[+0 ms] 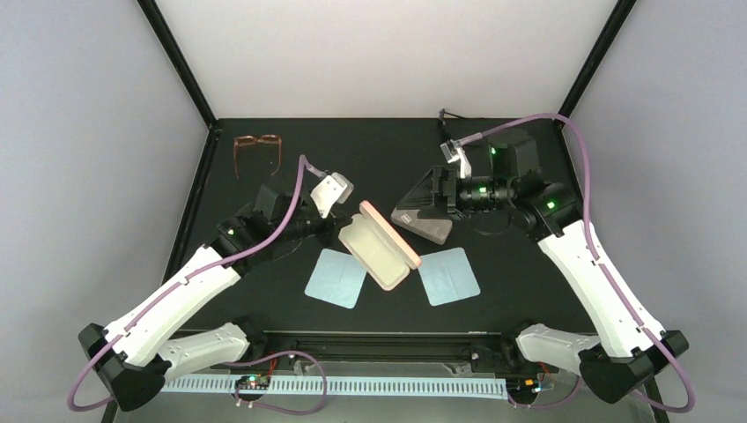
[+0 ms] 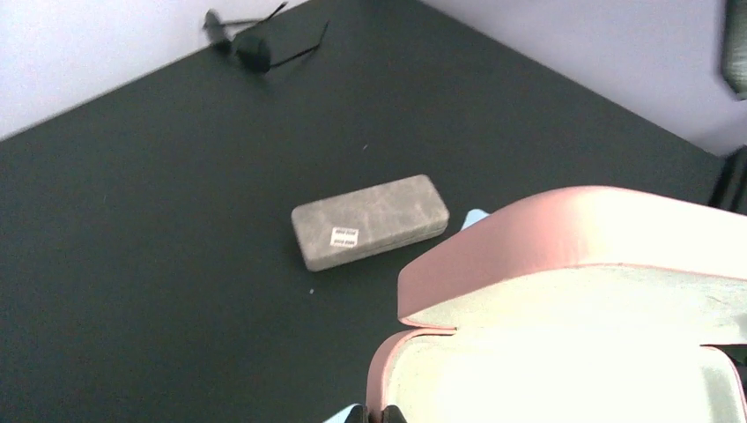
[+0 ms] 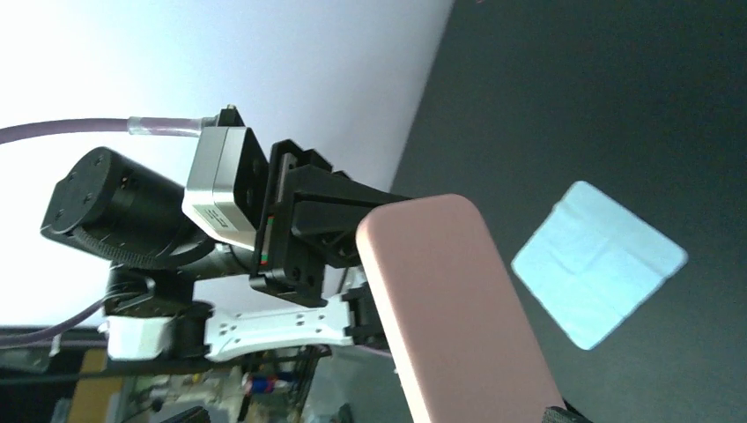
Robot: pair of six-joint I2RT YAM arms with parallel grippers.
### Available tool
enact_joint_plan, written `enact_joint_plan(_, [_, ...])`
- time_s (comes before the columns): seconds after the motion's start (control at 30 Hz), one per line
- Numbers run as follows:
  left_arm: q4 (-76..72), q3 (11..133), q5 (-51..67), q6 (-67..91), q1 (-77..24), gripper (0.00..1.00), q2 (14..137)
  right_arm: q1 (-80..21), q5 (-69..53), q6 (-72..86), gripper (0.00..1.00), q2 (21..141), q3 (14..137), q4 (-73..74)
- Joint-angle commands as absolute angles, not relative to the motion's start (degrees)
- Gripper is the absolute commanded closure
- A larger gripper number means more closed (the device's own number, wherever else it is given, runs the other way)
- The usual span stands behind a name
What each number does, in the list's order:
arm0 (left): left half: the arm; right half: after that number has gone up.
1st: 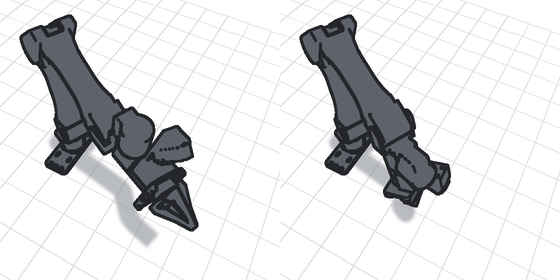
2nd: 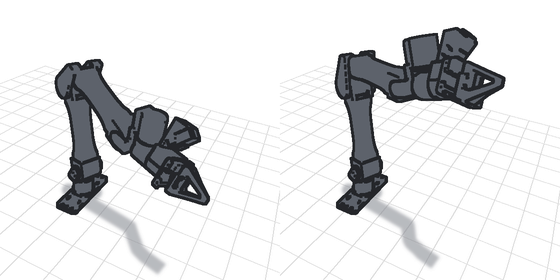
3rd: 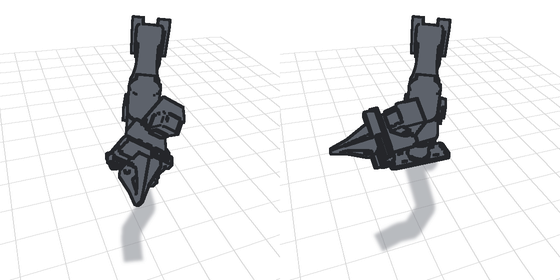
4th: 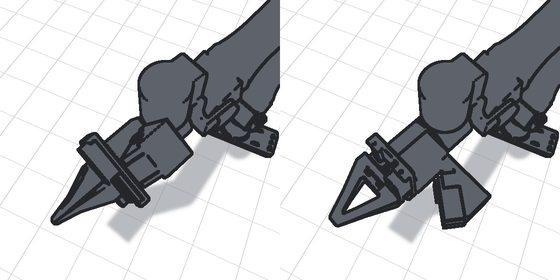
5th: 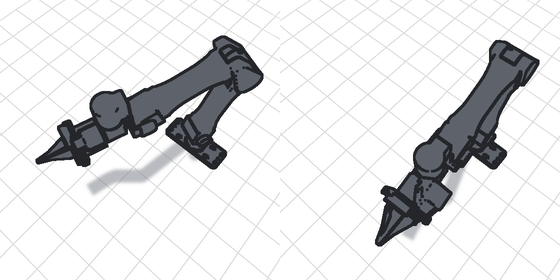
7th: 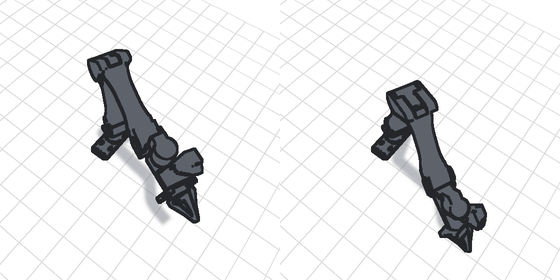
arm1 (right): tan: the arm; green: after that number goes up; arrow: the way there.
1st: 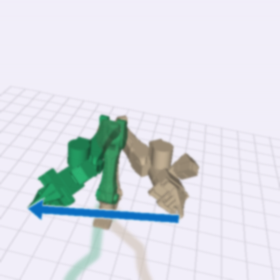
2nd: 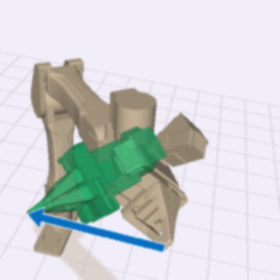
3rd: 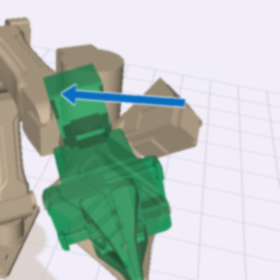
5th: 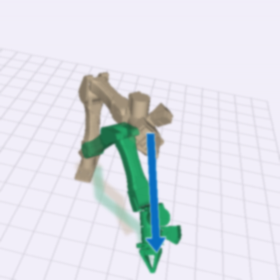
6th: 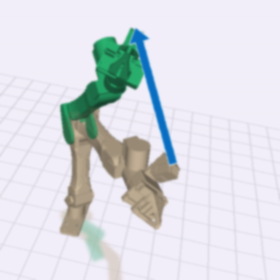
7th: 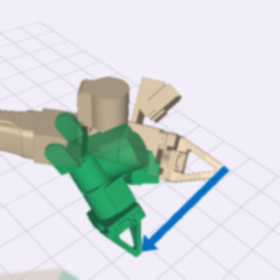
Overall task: Organize the sunglasses
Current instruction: Place the sunglasses case at the center of the board.
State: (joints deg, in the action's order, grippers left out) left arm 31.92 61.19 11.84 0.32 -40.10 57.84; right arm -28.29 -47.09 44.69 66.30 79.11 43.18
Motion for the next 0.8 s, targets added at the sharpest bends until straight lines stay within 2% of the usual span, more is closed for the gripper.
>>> enact_joint_plan(0.0, [28.0, 59.0, 4.6, 8.9, -39.5, 0.99, 57.5, -28.3, -34.7, 43.0, 0.00, 63.9, 80.4, 49.8])
enact_joint_plan(0.47, [20.6, 53.5, -10.9, 25.3, -38.0, 0.99, 66.3, -27.1, -23.1, 45.2, 0.00, 54.4, 73.0, 54.1])
enact_joint_plan(0.77, [13.7, 53.0, -14.4, 29.9, -35.4, 0.99, 75.4, -27.0, -19.6, 44.6, 0.00, 49.3, 72.2, 59.6])
